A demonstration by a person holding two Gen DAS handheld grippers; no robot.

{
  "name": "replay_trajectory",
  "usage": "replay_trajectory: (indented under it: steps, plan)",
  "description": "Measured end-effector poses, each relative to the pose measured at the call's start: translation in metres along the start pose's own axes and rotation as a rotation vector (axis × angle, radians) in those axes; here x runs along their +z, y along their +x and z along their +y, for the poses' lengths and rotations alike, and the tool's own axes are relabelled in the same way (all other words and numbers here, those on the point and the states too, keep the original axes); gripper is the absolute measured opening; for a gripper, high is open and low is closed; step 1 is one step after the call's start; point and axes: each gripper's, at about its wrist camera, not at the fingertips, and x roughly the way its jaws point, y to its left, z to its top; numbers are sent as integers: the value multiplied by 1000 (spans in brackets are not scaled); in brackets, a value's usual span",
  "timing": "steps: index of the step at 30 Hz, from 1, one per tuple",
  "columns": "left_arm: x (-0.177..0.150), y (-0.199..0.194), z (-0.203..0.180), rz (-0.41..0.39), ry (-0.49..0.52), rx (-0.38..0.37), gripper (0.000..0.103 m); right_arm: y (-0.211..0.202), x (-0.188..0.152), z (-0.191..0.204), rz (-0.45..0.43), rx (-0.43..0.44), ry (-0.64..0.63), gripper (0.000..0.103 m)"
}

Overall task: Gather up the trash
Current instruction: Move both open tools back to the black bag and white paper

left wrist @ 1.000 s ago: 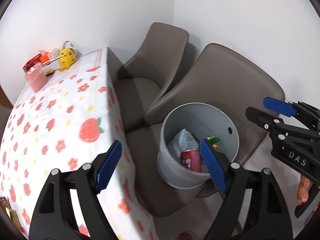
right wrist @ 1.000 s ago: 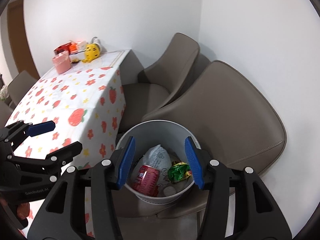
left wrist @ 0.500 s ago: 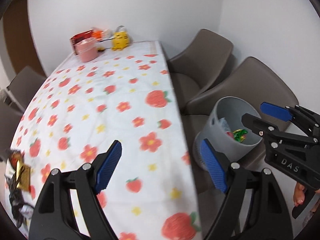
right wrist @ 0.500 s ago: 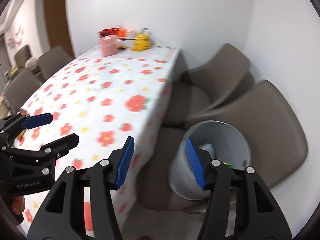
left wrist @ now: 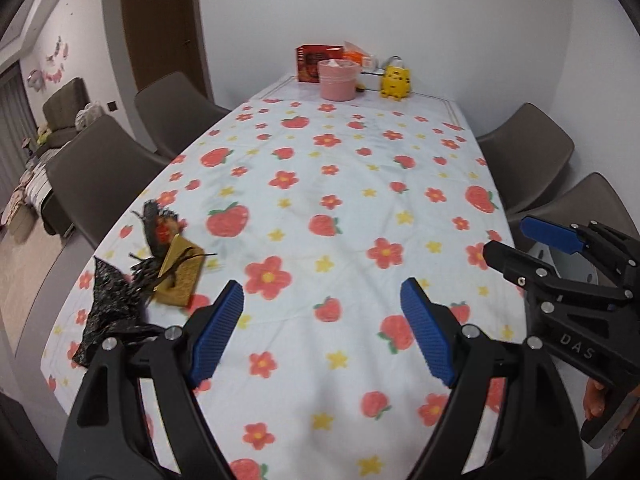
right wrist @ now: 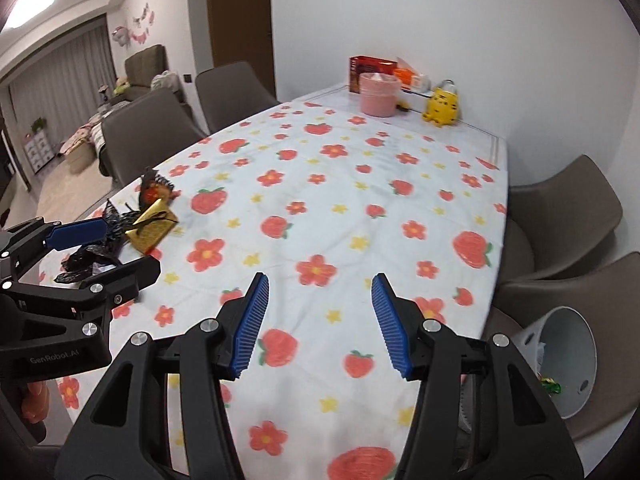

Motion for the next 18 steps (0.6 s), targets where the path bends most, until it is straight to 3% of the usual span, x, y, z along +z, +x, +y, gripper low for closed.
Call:
replay_trajectory:
  steps: [10,18]
  plan:
    - [-26,-21,128,10,-142,150,81,30,34,123,-3,150,-133,52]
    - [-44,-30,210,23,-221,237,81,52,50,190,9,215,-203,52]
